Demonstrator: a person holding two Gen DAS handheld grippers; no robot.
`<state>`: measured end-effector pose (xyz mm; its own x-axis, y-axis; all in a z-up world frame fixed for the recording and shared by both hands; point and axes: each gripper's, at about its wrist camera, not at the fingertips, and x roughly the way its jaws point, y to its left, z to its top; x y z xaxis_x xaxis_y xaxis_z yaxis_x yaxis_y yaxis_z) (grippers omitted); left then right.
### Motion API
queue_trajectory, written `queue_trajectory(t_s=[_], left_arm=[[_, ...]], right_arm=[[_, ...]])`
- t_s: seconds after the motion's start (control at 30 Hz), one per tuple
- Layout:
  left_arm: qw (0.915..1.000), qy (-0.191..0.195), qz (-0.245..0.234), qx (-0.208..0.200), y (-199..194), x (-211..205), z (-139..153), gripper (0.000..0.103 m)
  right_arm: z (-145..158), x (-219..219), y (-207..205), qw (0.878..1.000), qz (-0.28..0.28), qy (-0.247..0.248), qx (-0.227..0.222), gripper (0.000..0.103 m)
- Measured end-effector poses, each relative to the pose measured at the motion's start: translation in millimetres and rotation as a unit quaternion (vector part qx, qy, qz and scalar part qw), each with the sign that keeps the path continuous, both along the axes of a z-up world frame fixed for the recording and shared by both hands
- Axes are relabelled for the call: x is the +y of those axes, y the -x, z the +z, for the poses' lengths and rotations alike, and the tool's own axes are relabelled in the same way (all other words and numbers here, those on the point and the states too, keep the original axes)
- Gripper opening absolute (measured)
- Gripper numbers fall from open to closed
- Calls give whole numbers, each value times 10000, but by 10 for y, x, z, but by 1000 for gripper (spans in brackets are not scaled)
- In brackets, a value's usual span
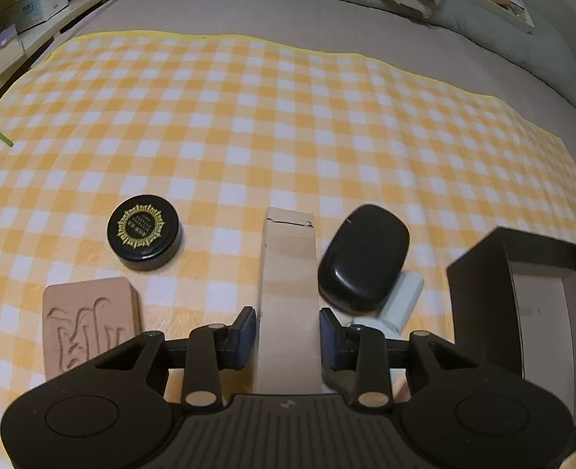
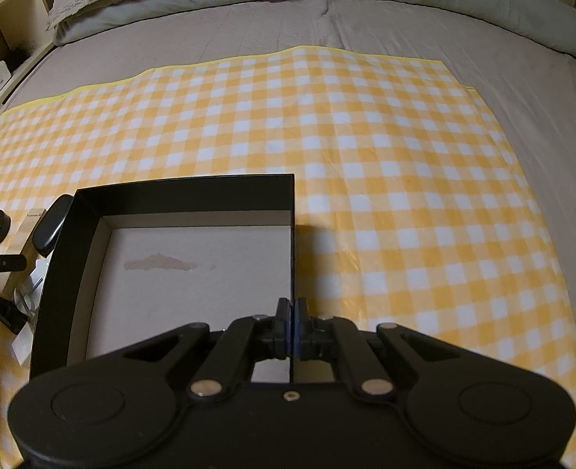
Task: Organize rigid objects
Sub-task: 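Lift the wooden block with the left gripper and carry it over the black box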
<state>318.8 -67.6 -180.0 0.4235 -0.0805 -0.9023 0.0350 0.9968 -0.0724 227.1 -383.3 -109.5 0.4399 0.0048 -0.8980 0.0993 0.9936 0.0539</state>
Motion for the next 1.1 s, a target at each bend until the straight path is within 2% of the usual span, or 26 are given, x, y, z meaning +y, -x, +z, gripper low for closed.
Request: queue_trajectory(t_s=[0.23,0.47,0.57,0.67,0.83,1.1], left_arm=[[9994,107,316,-3,-176,-55,-131,37],[9994,116,311,44,-202,15,-88,36],[9989,178,426,-8,-169,69,10,35],[9975,394,582,-95,-111,163,152,35],[9955,730,558,-219,-17,228,380,33],[9926,963,661,-339,132,145,515,33]], right_arm=[[1,1,2,10000,6,4,4,3],[0,-4,1,10000,-3,-15,15,3],[-1,-9,-1,10000,-4,-21,13,3],[3,-8,-3,10000,0,-19,13,3],[4,-7,-4,10000,-5,-24,17,3],[0,-5,-6,10000,-17,-34,17,3]])
